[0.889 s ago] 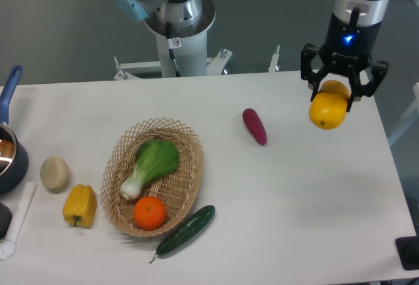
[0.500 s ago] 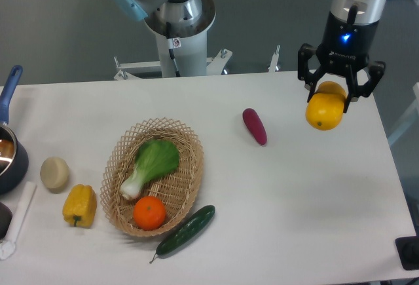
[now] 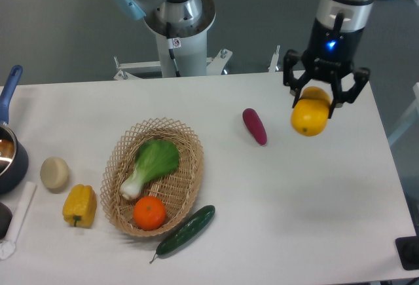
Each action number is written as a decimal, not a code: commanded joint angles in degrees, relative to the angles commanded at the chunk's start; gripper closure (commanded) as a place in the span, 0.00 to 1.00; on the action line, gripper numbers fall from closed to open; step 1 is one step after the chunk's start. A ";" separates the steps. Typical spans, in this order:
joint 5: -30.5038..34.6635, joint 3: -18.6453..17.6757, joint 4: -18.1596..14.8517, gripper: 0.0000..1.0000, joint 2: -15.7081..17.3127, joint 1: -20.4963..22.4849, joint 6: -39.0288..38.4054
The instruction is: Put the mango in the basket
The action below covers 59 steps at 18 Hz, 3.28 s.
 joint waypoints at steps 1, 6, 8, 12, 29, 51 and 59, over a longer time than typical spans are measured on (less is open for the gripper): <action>0.00 -0.35 0.70 0.85 -0.18 -1.14 -1.41; 0.26 -5.09 8.77 0.85 -2.20 -8.34 -11.42; 0.26 -8.34 12.99 0.84 -2.46 -11.42 -15.11; 0.26 -14.59 17.67 0.81 -2.55 -17.83 -22.23; 2.02 -20.31 18.11 0.73 -7.73 -24.44 -25.68; 7.65 -16.18 18.98 0.00 -7.13 -24.44 -25.41; 16.32 -3.79 18.99 0.00 -5.01 -19.80 -21.31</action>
